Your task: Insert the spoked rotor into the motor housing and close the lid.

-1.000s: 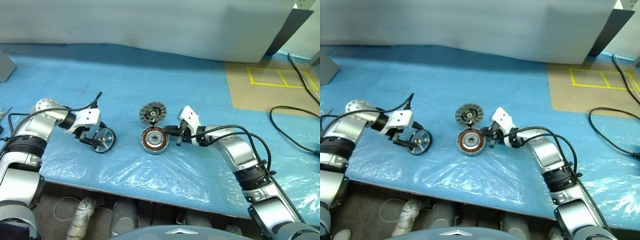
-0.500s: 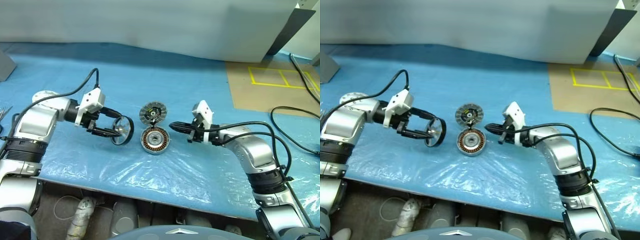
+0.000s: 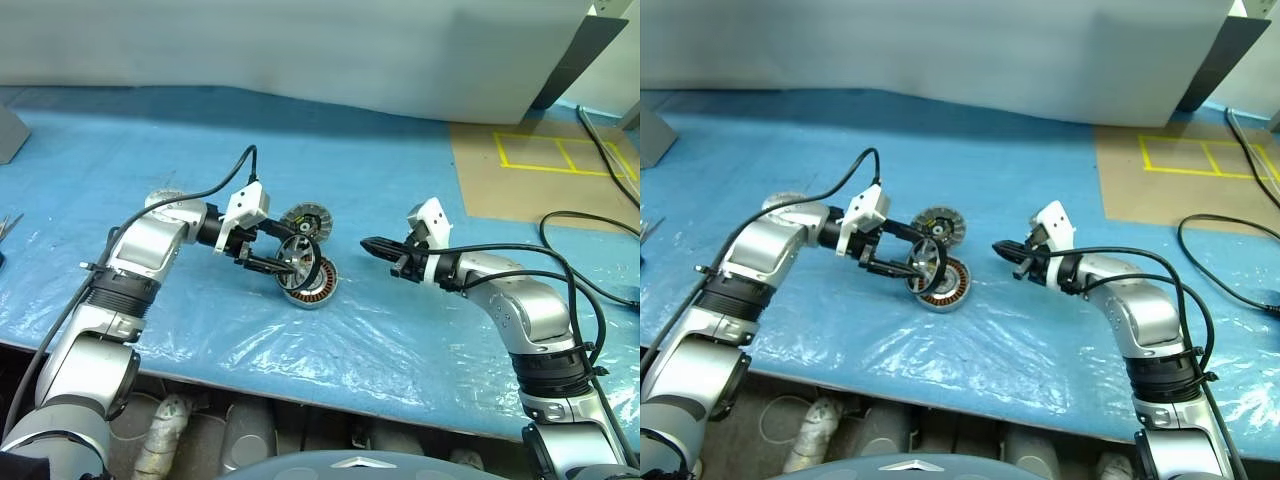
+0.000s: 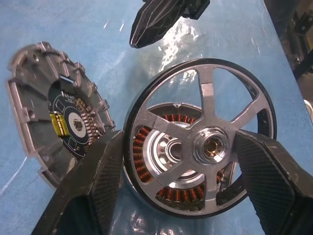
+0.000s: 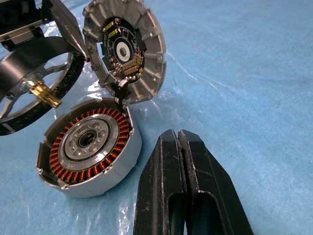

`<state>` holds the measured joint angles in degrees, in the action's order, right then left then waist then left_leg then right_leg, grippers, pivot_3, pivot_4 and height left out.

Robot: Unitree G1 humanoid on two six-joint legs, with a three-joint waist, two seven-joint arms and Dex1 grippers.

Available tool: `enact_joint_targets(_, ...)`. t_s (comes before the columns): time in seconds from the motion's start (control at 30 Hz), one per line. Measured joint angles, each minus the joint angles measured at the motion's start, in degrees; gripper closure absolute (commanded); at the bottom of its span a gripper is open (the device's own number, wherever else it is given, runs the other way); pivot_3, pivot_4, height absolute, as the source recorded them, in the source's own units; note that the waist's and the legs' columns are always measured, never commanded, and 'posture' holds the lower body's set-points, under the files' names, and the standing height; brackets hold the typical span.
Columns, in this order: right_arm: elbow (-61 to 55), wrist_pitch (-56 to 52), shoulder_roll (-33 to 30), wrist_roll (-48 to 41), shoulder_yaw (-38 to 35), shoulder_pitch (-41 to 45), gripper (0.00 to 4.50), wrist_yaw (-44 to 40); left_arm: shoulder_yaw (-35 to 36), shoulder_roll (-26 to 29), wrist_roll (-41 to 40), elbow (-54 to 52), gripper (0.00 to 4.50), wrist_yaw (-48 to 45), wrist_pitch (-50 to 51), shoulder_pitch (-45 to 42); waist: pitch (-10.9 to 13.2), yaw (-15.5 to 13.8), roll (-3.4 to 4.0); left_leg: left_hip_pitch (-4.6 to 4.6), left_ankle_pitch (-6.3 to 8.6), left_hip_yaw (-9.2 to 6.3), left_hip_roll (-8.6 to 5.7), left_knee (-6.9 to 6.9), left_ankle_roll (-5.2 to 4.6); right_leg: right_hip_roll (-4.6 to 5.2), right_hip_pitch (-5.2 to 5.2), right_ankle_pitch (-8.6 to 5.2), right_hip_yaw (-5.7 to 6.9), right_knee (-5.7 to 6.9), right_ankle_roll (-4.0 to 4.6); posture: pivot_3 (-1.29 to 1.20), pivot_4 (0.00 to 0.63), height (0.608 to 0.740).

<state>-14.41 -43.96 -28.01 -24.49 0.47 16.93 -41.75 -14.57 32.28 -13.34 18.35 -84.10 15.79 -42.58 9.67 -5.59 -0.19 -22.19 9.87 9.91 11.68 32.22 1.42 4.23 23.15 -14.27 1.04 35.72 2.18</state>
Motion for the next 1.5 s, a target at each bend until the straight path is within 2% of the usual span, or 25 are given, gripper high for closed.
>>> enact_joint_targets(0.23, -1.05, -0.17, -0.44, 0.04, -0.23, -2.01, 4.5, 2.23, -2.36, -3.49, 3.26, 4.98, 1.26, -0.74, -3.67, -2.0, 0.0, -0.06, 0.0, 0.01, 0.0, -0.01, 0.0, 0.02, 0.0, 0.02, -0.01, 0.0, 0.0, 0.02, 0.0, 0.0, 0.15, 0.74)
enact_joint_targets(0.63, -1.34, -0.15, -0.85, 0.11, -0.19, -2.77, 4.5, 4.29, -3.66, -3.76, 6.53, 9.79, 1.26, -2.08, -9.73, -4.17, 0.0, 0.07, 0.0, 0.1, 0.0, -0.01, 0.01, 0.01, 0.0, 0.02, -0.05, 0.0, -0.01, 0.02, 0.0, 0.0, 0.15, 0.74)
enact_joint_targets(0.77, -1.33, -0.02, -0.69, 0.43, -0.11, -2.76, 4.5, 4.73, -4.5, -3.24, 8.05, 10.08, 0.03, -3.21, -12.05, -4.5, 0.0, 0.1, 0.0, 0.1, 0.0, -0.01, 0.01, 0.01, 0.0, 0.02, -0.06, 0.0, -0.01, 0.02, 0.0, 0.0, 0.15, 0.74)
enact_joint_targets(0.83, -1.27, 0.03, -0.55, 0.6, 0.09, -2.7, 4.5, 4.96, -5.09, -3.17, 8.52, 10.39, 0.01, -3.96, -12.21, -4.47, 0.0, 0.05, 0.0, 0.09, 0.0, -0.01, 0.01, 0.01, 0.0, 0.02, -0.06, 0.0, -0.01, 0.02, -0.01, 0.0, 0.15, 0.74)
enact_joint_targets(1.03, -1.11, 0.19, -0.22, 0.81, 0.49, -2.6, 4.5, 5.19, -4.69, -2.98, 7.54, 9.76, 0.01, -5.66, -9.44, -4.62, 0.0, -0.01, 0.0, 0.08, 0.0, -0.01, 0.01, 0.01, 0.0, 0.03, -0.05, 0.0, -0.01, 0.02, 0.0, 0.0, 0.15, 0.74)
enact_joint_targets(1.33, -3.77, -0.48, 1.21, -3.12, 0.54, -1.32, 4.5, 2.82, 2.65, -0.85, 0.7, 4.67, 0.01, -4.15, -0.5, -5.32, 0.01, 0.2, 0.03, 0.1, 0.0, -0.01, 0.02, -0.02, 0.0, 0.01, -0.04, 0.0, 0.0, 0.02, 0.01, 0.0, 0.15, 0.74)
enact_joint_targets(1.5, -3.63, -0.4, 2.6, -3.51, 8.1, 4.58, 4.5, -1.91, 6.02, 0.42, -0.47, 2.8, 0.01, 1.61, 2.85, -0.18, 0.01, 0.28, 0.06, 0.1, 0.0, -0.01, 0.05, -0.01, 0.0, 0.0, -0.05, -0.01, 0.02, 0.03, 0.02, 0.0, 0.15, 0.74)
